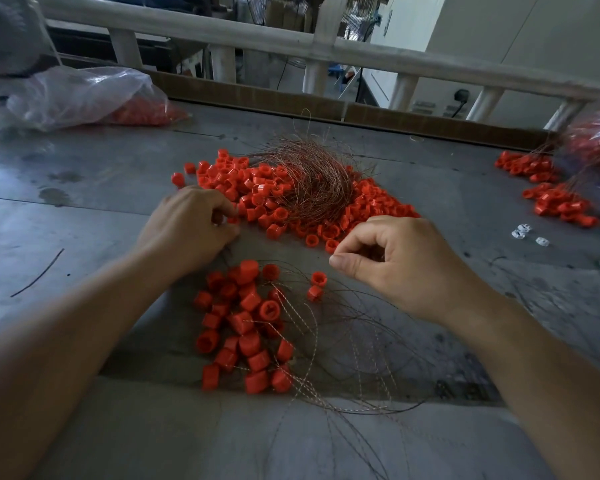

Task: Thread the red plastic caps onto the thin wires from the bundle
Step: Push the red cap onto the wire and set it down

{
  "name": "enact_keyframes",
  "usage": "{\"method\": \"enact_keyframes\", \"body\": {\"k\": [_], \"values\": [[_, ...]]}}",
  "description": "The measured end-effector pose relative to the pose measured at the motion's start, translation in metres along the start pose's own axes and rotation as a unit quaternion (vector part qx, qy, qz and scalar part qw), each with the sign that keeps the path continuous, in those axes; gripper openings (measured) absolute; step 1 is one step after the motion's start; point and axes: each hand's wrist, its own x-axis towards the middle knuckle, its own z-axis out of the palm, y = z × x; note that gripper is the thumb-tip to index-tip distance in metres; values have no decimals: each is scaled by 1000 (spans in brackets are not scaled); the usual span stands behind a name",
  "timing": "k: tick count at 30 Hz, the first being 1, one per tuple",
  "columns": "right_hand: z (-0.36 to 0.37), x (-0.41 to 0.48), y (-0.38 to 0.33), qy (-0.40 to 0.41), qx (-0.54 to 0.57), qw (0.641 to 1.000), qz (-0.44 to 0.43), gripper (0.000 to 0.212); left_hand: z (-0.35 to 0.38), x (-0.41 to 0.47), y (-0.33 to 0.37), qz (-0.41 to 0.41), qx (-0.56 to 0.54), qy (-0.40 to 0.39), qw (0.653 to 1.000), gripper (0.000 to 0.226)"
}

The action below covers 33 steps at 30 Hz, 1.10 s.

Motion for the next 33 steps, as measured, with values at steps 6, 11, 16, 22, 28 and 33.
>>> {"method": "enact_keyframes", "body": {"k": [6,11,16,22,28,33], "values": [[-2,4,6,17,-14,1000,22,9,-4,-4,6,8,-33,22,999,10],[1,11,16,47,-45,998,24,8,-11,-11,19,15,-110,43,993,15],[11,24,25,54,-123,991,-12,34,-14,-17,26,30,-142,37,989,17],[25,32,32,-54,-188,981,-9,67,-17,-23,30,39,-162,32,986,21],[24,30,31,-9,-161,987,-21,79,-20,-26,32,39,-177,25,983,17],[14,25,22,152,-92,977,-118,32,-23,-29,32,55,-194,24,979,23]]}}
